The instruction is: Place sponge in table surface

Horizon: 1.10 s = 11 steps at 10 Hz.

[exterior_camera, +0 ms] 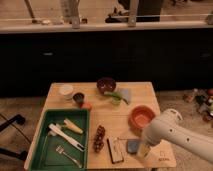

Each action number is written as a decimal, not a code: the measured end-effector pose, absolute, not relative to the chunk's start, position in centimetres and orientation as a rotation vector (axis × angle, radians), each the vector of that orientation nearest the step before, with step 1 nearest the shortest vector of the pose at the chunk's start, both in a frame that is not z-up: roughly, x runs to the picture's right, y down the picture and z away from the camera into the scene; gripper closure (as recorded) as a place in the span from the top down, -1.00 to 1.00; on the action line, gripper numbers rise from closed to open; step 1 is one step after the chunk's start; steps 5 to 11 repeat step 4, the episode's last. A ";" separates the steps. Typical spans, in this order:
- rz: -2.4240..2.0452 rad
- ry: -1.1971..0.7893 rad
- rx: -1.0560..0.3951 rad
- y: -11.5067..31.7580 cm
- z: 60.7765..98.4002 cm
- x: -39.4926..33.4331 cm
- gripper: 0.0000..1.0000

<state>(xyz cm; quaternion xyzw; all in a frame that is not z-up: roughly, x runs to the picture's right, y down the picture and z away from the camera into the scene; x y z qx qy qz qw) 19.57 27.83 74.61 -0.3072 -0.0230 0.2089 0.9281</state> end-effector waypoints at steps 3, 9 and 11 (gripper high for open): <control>0.437 -0.058 -0.629 27.4 74.1 21.4 0.60; 0.438 -0.065 -0.628 27.3 74.0 22.0 0.60; 0.438 -0.065 -0.628 27.3 74.0 22.0 0.60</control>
